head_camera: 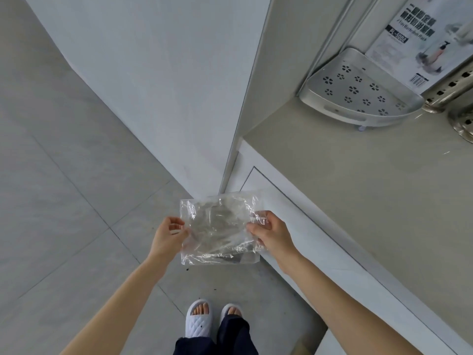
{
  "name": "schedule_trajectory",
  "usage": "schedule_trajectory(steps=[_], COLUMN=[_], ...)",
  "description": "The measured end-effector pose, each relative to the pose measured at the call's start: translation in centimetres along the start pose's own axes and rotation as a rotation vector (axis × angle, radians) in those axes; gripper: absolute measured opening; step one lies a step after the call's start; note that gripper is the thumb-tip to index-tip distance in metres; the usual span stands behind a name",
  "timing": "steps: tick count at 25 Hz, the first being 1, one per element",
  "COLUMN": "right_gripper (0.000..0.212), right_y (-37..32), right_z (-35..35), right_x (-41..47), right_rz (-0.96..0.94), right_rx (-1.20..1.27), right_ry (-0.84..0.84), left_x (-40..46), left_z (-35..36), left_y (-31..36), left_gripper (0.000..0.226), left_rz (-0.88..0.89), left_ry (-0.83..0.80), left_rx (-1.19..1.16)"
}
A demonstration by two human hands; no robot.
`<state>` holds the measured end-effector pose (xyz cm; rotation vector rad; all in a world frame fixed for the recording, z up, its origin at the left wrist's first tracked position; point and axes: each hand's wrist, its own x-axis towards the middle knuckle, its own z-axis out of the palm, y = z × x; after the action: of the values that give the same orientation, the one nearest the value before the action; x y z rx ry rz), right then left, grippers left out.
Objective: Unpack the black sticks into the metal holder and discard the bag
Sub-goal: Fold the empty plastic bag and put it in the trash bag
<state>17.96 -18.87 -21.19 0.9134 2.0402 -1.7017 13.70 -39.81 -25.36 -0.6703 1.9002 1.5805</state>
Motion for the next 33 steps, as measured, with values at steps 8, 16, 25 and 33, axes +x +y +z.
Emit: schedule_trajectory(steps=[8, 16, 25, 33], right_gripper=[0.021, 0.016, 0.023, 0.025], right_y=[5.5, 8.7, 12.5, 16.2], right_z=[0.5, 1.2, 3.9, 6.3], right_x=[6.1, 11.6, 16.9, 20.1], right_rz=[-0.072, -0.258, -0.298, -0.475], right_rx=[-0.238, -0.436, -0.714, -1.007], right_ry=[0.11, 0.076, 0.083, 0.07], left_x=[5.3, 10.7, 15.4, 19.0], left_z=[3.5, 8.3, 12.1, 12.6], left_y=[-4.3, -8.9, -11.5, -15.3], left_gripper=[0.033, 0.043, 0.055, 0.041], left_rz=[-0.038, -0.164, -0.229, -0.379], left_ry=[-0.098, -0.201, -0.297, -0.225], left_rx=[0.116, 0.008, -0.02, -0.398])
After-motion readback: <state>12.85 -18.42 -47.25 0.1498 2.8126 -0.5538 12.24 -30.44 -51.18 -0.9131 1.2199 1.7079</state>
